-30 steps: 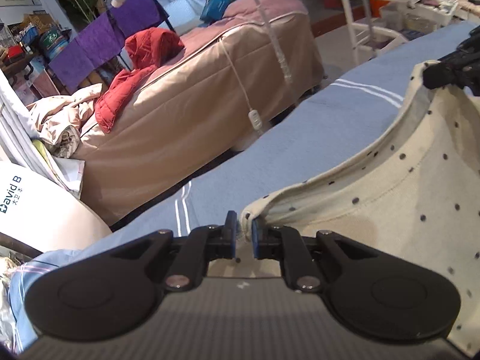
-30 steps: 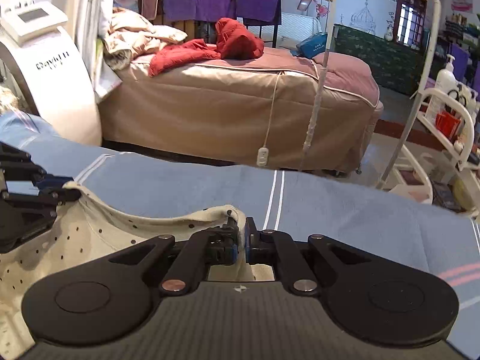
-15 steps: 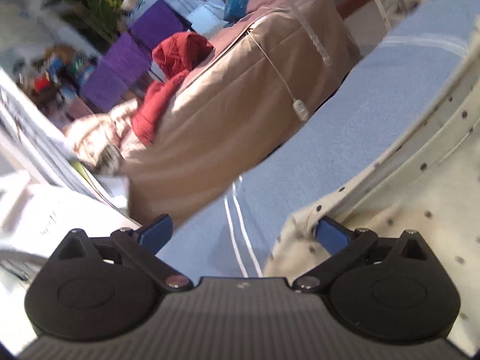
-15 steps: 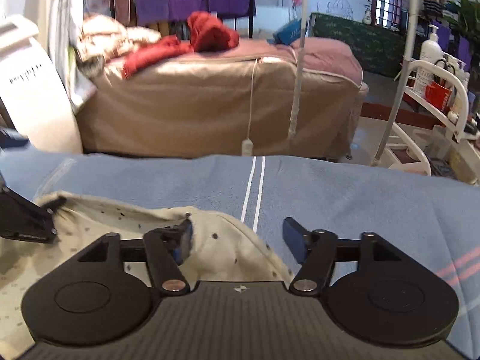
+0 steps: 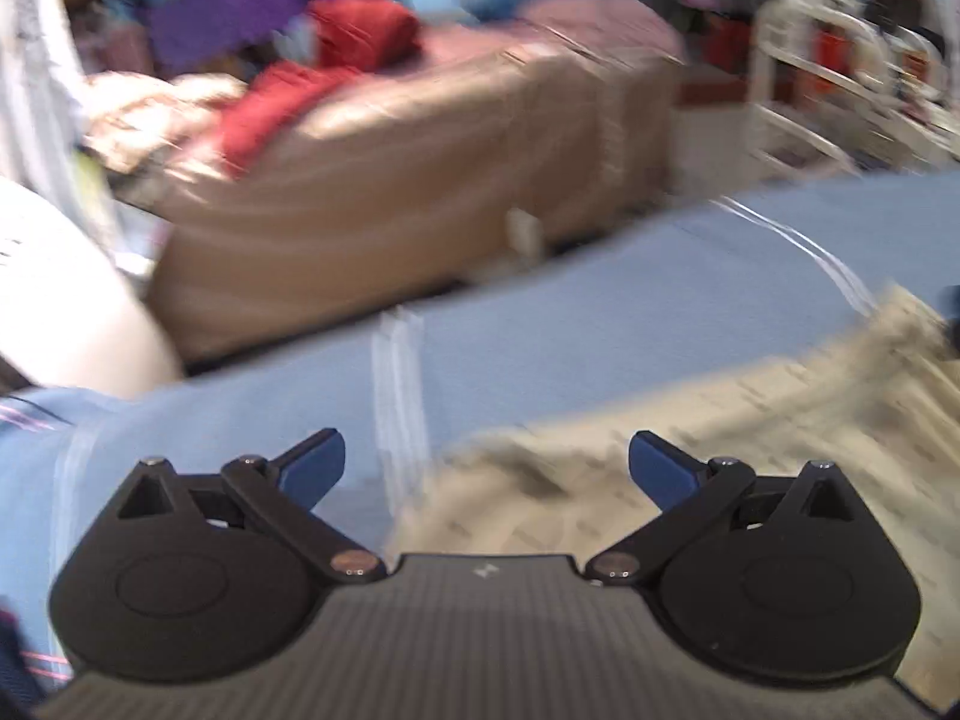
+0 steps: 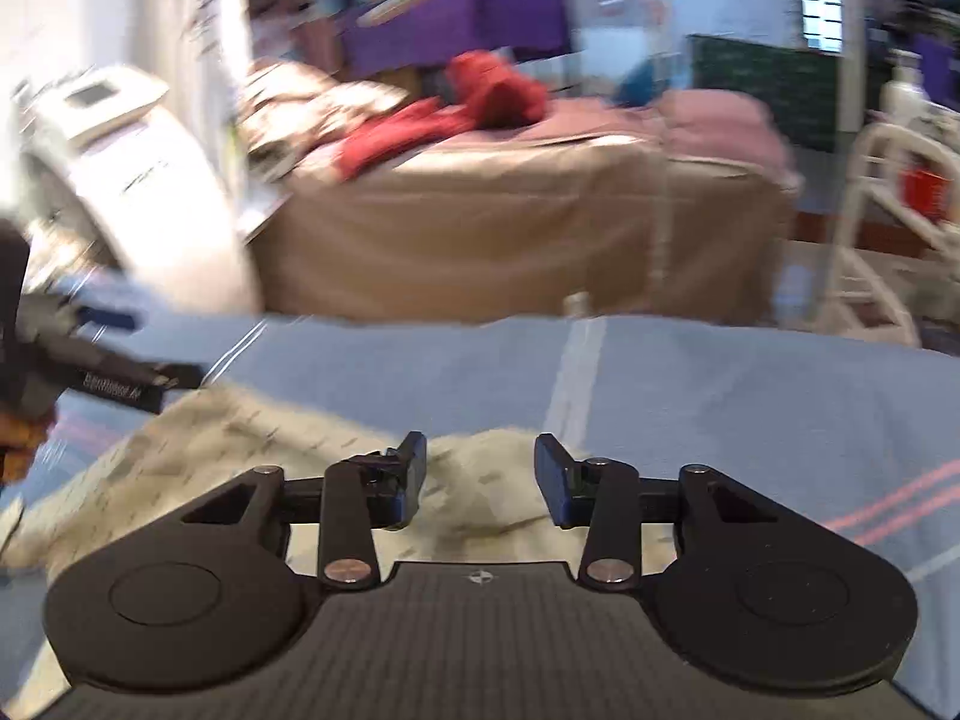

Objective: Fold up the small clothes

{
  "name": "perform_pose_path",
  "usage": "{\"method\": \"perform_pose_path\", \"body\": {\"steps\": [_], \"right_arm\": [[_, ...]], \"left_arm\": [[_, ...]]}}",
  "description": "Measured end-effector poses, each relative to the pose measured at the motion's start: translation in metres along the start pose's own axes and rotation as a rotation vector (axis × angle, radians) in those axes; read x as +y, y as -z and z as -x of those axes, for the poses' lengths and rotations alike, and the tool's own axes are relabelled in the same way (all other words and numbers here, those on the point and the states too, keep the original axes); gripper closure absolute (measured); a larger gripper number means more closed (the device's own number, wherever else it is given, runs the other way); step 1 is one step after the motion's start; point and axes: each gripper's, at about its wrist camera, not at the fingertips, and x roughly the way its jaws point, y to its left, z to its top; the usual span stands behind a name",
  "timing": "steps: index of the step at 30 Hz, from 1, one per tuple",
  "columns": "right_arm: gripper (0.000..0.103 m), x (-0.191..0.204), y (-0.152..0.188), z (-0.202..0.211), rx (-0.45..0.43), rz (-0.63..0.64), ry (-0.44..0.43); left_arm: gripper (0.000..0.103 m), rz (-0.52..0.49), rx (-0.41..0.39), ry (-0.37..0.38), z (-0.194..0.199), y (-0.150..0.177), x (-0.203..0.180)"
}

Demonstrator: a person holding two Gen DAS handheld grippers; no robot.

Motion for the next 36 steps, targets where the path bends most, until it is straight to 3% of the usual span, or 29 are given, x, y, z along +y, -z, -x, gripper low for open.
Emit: {"method": "perform_pose_path", "body": {"steps": [2,3,5,7,8,9,10,12,13,14,16,19,23,27,31,33,36], "right_arm": [[0.048,0.01,0.007,-0.025,0.093,0.057,-0.066],[0.048,0.013,0.009,-0.037,0.12,0.083,-0.039],[0.047,0.011,0.003,-0.068,0.158,0.114,0.076],[0.047,-0.003,-0.014,-0.094,0.142,0.088,0.092],[0.05,-0.011,-0.024,-0.103,0.121,0.079,0.126],[0.045,-0.016,-0.032,-0.11,0.11,0.08,0.196],[0.017,-0.02,-0.042,-0.112,0.09,0.08,0.299],[0.01,-0.025,-0.053,-0.098,-0.018,0.022,0.369],[0.0,-0.032,-0.051,-0.082,-0.095,-0.039,0.351],[0.0,-0.038,-0.05,-0.07,-0.126,-0.099,0.305],[0.0,-0.047,-0.044,-0.051,-0.112,-0.175,0.203],[0.0,-0.047,-0.016,-0.015,-0.086,-0.193,0.143],[0.0,-0.04,0.035,0.05,-0.049,-0.209,0.003],[0.0,-0.021,0.087,0.115,0.02,-0.165,-0.087],[0.0,0.018,0.136,0.157,0.12,-0.045,-0.089],[0.0,0.03,0.156,0.164,0.145,-0.007,-0.037],[0.0,0.028,0.17,0.163,0.151,-0.041,-0.029]], "left_arm": [[0.007,-0.048,0.088,0.124,-0.015,0.01,-0.018],[0.008,-0.095,0.105,0.132,-0.026,0.014,-0.029],[0.005,-0.186,0.097,0.022,-0.051,0.014,-0.045],[0.0,-0.166,-0.009,-0.076,-0.066,0.0,-0.044],[0.0,-0.138,-0.05,-0.169,-0.071,-0.009,-0.041],[0.0,-0.119,-0.07,-0.299,-0.078,-0.019,-0.036],[0.0,-0.097,-0.069,-0.42,-0.083,-0.029,-0.031],[0.0,-0.052,-0.083,-0.549,-0.083,-0.041,-0.019],[0.0,-0.038,-0.093,-0.532,-0.078,-0.042,-0.014],[0.0,-0.029,-0.095,-0.487,-0.072,-0.042,-0.009],[0.0,-0.04,-0.087,-0.404,-0.057,-0.031,-0.005],[0.0,-0.056,-0.087,-0.318,-0.021,0.003,-0.002],[0.0,-0.037,-0.028,-0.076,0.043,0.084,0.009],[0.0,0.009,0.079,0.067,0.106,0.173,0.023],[0.0,0.118,0.184,0.078,0.156,0.251,0.034],[0.001,0.161,0.212,0.063,0.173,0.282,0.038],[0.012,0.241,0.221,0.072,0.192,0.313,0.044]]}}
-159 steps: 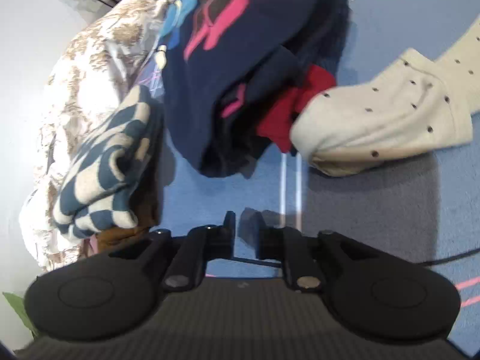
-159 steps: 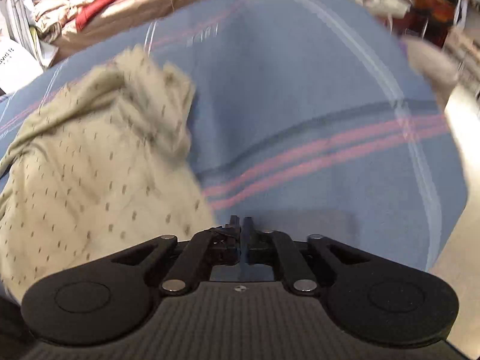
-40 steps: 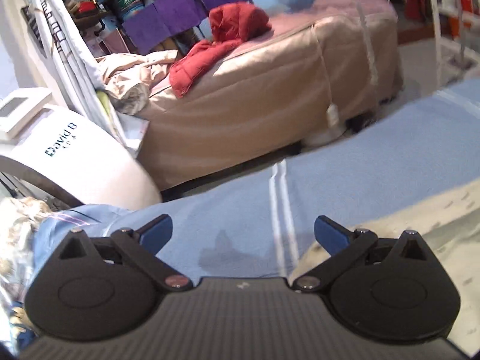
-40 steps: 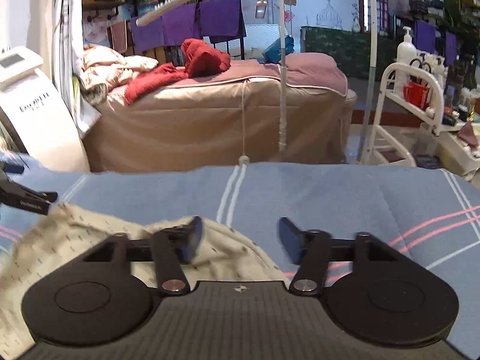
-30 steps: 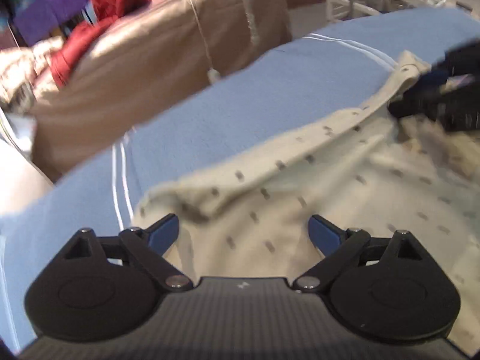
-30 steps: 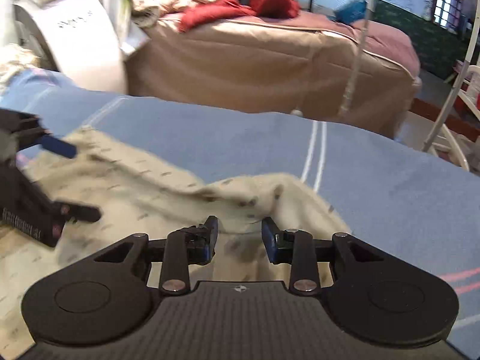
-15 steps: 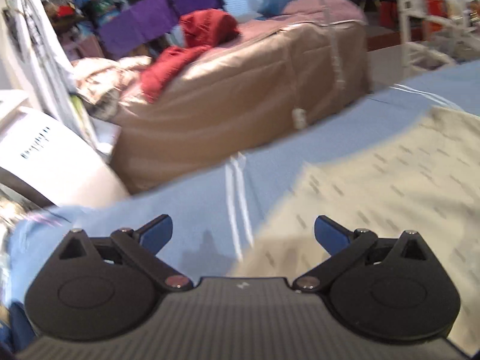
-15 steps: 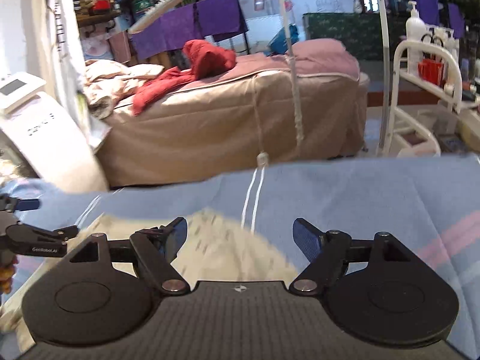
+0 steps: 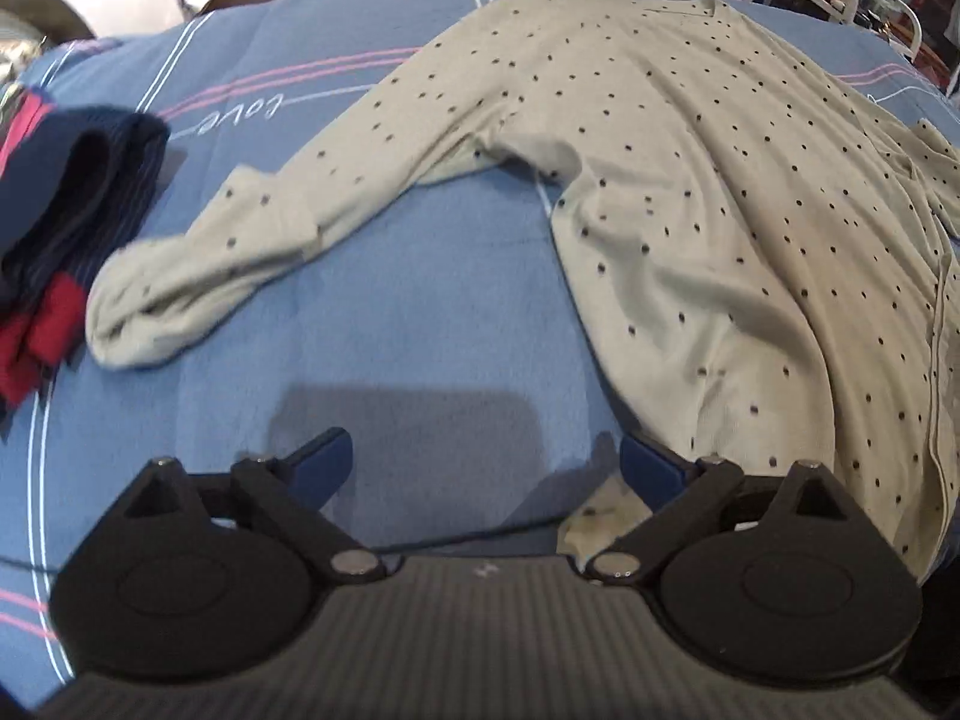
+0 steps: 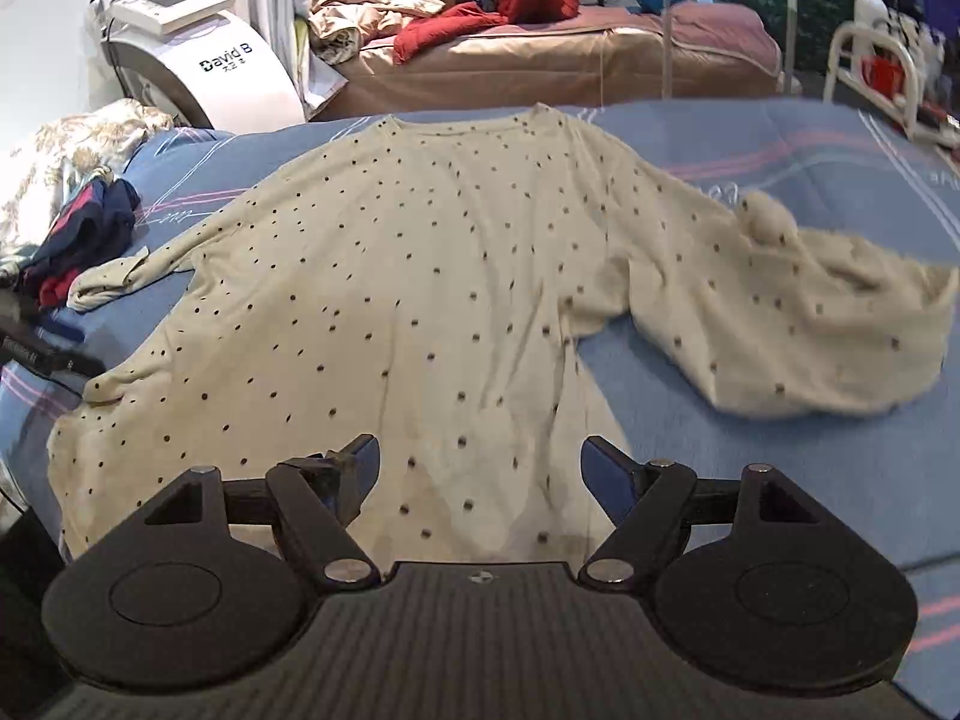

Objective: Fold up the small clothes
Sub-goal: 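Lay the shirt flat and pull its hem toward the grippers with both, then open both grippers and release the flattened shirt hem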

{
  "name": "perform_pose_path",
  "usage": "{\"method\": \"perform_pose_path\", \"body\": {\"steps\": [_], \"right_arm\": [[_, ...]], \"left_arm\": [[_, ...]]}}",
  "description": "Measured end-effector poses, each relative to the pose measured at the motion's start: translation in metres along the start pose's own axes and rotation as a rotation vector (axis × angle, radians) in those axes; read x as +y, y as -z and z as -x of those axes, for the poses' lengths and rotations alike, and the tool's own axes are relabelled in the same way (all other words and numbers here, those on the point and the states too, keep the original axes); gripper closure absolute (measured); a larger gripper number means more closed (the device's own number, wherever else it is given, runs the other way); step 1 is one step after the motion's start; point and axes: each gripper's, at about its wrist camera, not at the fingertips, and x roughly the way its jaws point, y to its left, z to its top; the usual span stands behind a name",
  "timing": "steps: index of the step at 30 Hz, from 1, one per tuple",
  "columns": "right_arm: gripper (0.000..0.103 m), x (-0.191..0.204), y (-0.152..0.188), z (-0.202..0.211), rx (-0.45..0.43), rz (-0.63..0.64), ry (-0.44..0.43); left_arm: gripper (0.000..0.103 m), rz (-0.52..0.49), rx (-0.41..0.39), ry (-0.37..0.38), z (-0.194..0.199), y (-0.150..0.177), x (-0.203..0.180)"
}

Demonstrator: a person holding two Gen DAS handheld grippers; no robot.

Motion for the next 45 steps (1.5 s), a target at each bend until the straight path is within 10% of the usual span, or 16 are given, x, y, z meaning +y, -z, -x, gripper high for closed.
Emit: {"method": "perform_pose_path", "body": {"steps": [6,19,21,24,25,27,38,45], "right_arm": [[0.0,0.002,0.01,0.007,-0.025,-0.038,0.0],[0.001,0.003,0.004,-0.017,0.016,0.018,0.013],[0.008,-0.001,0.004,-0.029,0.036,0.018,0.024],[0.067,-0.007,0.006,-0.035,0.049,-0.029,0.01],[0.083,-0.007,0.007,-0.031,0.041,-0.048,-0.017],[0.086,-0.003,0.01,-0.018,0.02,-0.056,-0.034],[0.094,0.015,0.056,0.11,0.069,0.032,-0.031],[0.097,0.016,0.094,0.091,0.232,0.075,0.014]], "left_arm": [[0.026,-0.077,-0.03,-0.002,0.007,0.023,-0.014],[0.02,-0.085,-0.064,0.119,0.004,0.041,-0.032],[0.023,-0.078,-0.07,0.119,0.004,0.042,-0.03],[0.047,-0.116,-0.072,0.077,0.007,0.045,-0.037],[0.072,-0.109,-0.065,0.096,0.009,0.045,-0.038],[0.098,-0.069,-0.037,0.123,0.014,0.044,-0.039],[0.099,-0.024,-0.022,0.135,0.074,0.057,-0.026],[0.099,-0.034,0.14,0.032,0.037,0.088,-0.015]]}}
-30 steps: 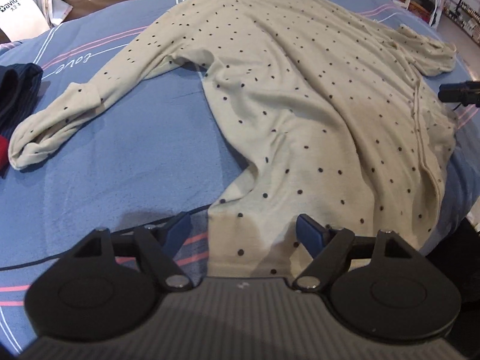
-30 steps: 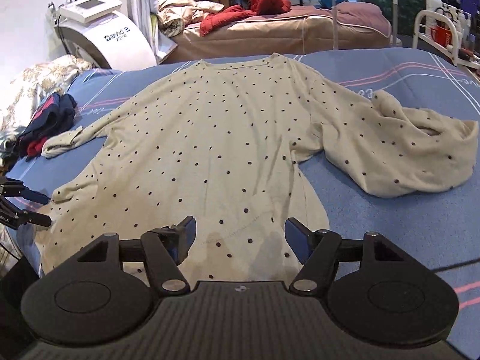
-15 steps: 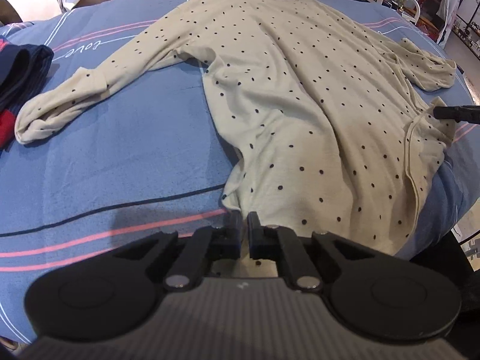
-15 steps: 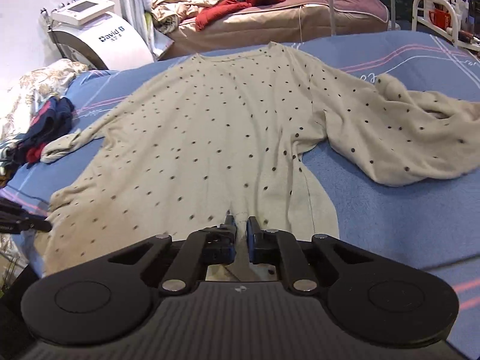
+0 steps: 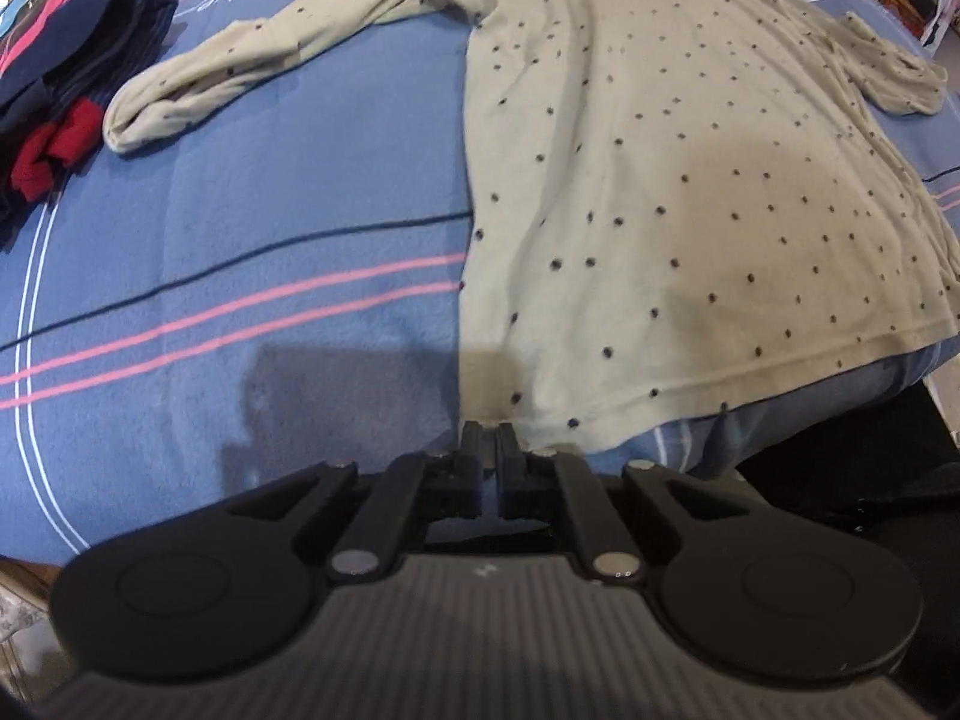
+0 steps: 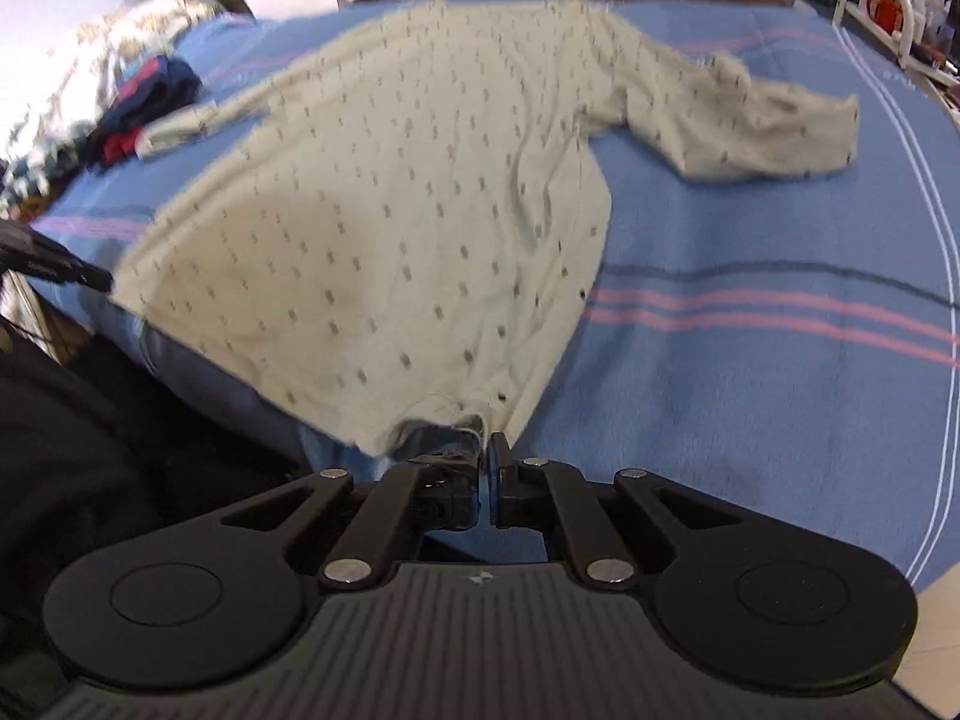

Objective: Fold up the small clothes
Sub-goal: 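Open both grippers and release the flattened shirt hem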

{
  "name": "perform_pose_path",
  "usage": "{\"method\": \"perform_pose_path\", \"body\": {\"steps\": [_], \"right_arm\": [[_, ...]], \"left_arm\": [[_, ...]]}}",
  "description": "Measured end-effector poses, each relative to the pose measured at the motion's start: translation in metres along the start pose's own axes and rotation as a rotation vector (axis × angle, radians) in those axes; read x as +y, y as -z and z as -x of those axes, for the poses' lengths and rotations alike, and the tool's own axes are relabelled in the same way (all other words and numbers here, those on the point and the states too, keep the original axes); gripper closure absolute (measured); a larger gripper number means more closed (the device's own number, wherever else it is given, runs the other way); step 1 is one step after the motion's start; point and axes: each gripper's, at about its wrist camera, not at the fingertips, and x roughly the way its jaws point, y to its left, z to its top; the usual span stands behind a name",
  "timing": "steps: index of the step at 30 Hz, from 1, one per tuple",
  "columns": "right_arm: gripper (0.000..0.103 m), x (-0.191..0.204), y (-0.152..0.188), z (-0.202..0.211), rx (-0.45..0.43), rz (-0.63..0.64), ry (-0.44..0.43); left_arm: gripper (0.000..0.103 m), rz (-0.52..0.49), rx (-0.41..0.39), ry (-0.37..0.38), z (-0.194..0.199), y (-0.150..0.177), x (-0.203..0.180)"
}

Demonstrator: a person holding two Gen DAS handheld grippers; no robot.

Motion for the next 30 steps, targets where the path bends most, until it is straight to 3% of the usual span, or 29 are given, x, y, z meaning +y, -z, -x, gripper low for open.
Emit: {"method": "perform_pose_path", "body": {"steps": [1,3,4,5,6,7,9,11,13,17,20,24,30], "right_arm": [[0.096,-0.002,0.002,-0.004,0.001,-0.011,0.016],[0.084,-0.007,-0.002,0.0,-0.028,-0.078,0.029],[0.073,-0.008,-0.006,0.008,-0.058,-0.098,0.037],[0.043,-0.007,-0.012,0.018,-0.094,-0.099,0.065],[0.026,-0.006,-0.017,0.024,-0.112,-0.097,0.108],[0.0,-0.006,-0.024,0.031,-0.115,-0.099,0.168],[0.0,-0.007,-0.037,0.041,-0.129,-0.129,0.26],[0.0,-0.007,-0.049,0.046,-0.148,-0.148,0.288],[0.0,-0.003,-0.061,0.045,-0.179,-0.181,0.283],[0.0,0.02,-0.086,0.013,-0.175,-0.18,0.16],[0.0,0.045,-0.101,-0.017,-0.147,-0.183,0.169],[0.0,0.068,-0.115,-0.042,-0.122,-0.217,0.17],[0.0,0.088,-0.126,-0.064,-0.115,-0.191,0.26]], "left_arm": [[0.096,0.02,-0.001,-0.004,0.001,0.001,0.003],[0.081,0.07,-0.046,0.006,0.015,-0.001,0.009],[0.057,0.078,-0.075,0.002,0.025,-0.003,0.01],[0.027,0.073,-0.103,-0.017,0.034,-0.007,0.009],[0.015,0.059,-0.138,-0.059,0.044,-0.011,0.006],[0.007,0.037,-0.172,-0.106,0.051,-0.016,0.001],[0.007,-0.015,-0.211,-0.148,0.062,-0.031,-0.011],[0.003,-0.025,-0.238,-0.159,0.065,-0.048,-0.022],[0.0,-0.005,-0.261,-0.165,0.059,-0.066,-0.036],[0.0,0.029,-0.237,-0.237,0.036,-0.1,-0.068],[0.0,0.038,-0.252,-0.269,0.029,-0.116,-0.09],[0.0,0.097,-0.265,-0.242,0.027,-0.125,-0.103],[0.0,0.093,-0.26,-0.285,0.019,-0.127,-0.109]]}}
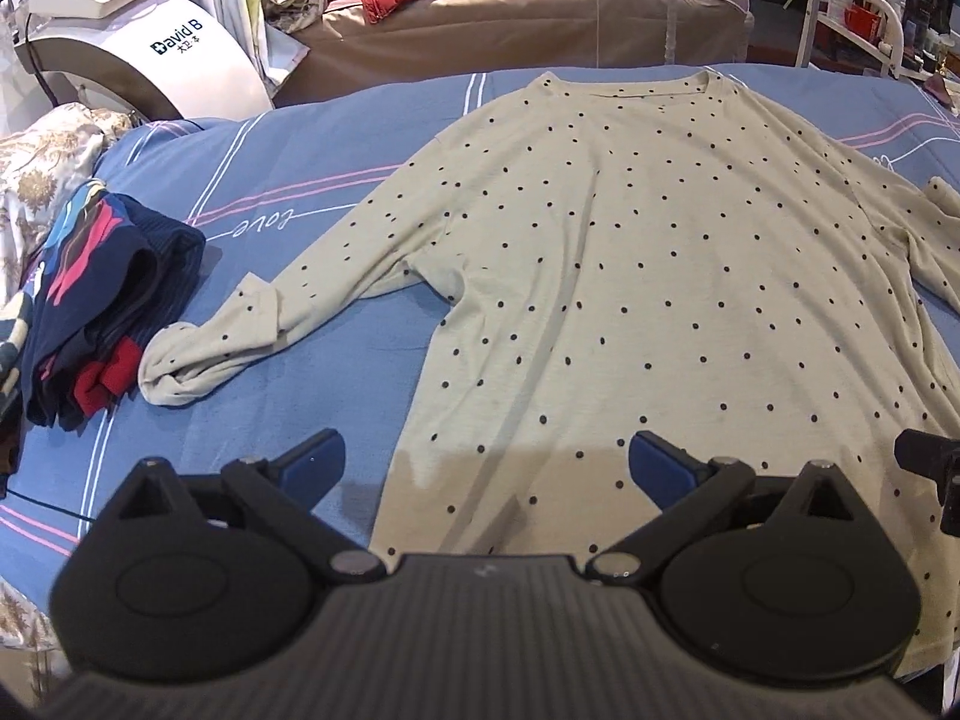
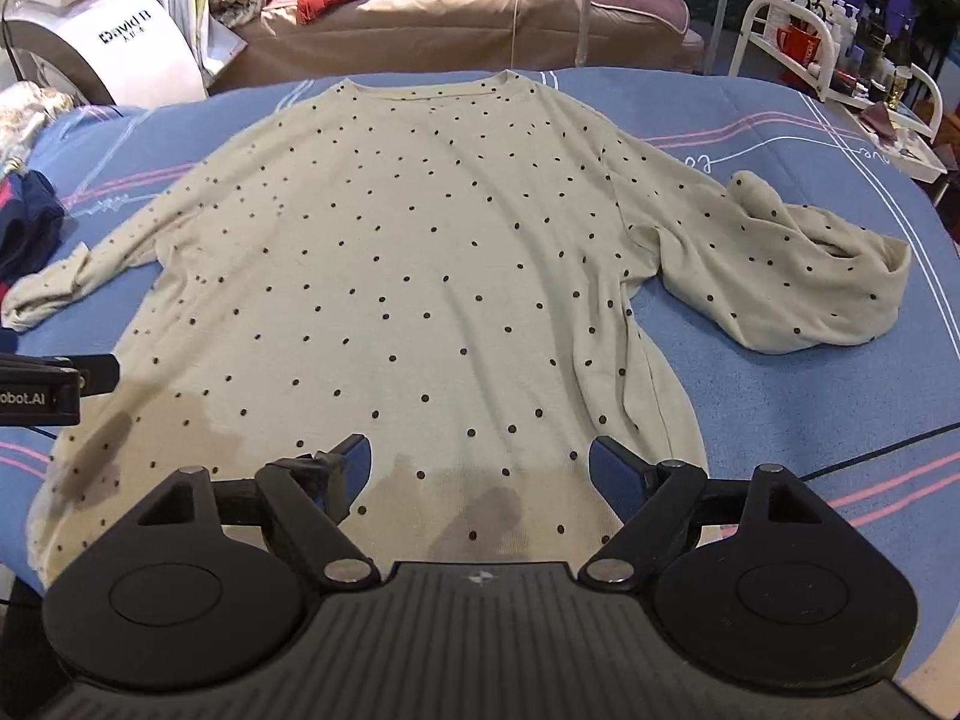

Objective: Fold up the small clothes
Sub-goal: 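Open both grippers and release the flattened shirt hem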

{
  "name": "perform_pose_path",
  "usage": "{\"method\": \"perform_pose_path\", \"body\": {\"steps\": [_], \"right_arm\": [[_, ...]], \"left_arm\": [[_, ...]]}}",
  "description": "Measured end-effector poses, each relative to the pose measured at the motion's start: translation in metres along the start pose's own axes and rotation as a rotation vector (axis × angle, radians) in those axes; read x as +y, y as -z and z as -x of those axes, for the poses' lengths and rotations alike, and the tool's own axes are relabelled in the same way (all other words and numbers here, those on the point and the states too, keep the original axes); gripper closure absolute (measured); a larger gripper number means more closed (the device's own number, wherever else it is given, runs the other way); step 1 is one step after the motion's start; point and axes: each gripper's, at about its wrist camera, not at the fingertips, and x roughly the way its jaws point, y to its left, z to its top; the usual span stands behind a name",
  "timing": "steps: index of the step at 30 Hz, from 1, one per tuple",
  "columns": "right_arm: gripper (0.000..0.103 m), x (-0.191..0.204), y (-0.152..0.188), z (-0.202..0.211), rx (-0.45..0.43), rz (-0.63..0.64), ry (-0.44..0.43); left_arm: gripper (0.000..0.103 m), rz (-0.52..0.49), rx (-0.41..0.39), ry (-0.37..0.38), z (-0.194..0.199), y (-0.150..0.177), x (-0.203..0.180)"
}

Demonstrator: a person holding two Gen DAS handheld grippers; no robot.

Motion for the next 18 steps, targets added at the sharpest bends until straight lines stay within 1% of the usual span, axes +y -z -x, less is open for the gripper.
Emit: {"method": "perform_pose_path", "body": {"steps": [3,5,11,14,18], "right_arm": [[0.0,0.0,0.001,-0.008,0.024,-0.013,-0.021],[0.0,0.002,0.002,-0.013,0.034,-0.016,-0.014],[0.0,0.001,0.002,-0.016,0.026,-0.049,-0.045],[0.0,0.012,-0.002,-0.02,0.032,-0.022,-0.077],[0.0,0.033,-0.009,-0.03,0.044,0.024,-0.09]], "left_arm": [[0.0,0.005,0.002,-0.002,-0.002,0.0,0.002],[0.0,0.0,-0.002,-0.012,-0.002,0.001,0.003],[0.0,-0.024,-0.008,-0.044,-0.008,0.002,0.004],[0.0,-0.03,-0.005,-0.051,-0.011,0.003,0.006],[0.0,-0.015,0.001,-0.056,-0.014,0.006,0.014]]}}
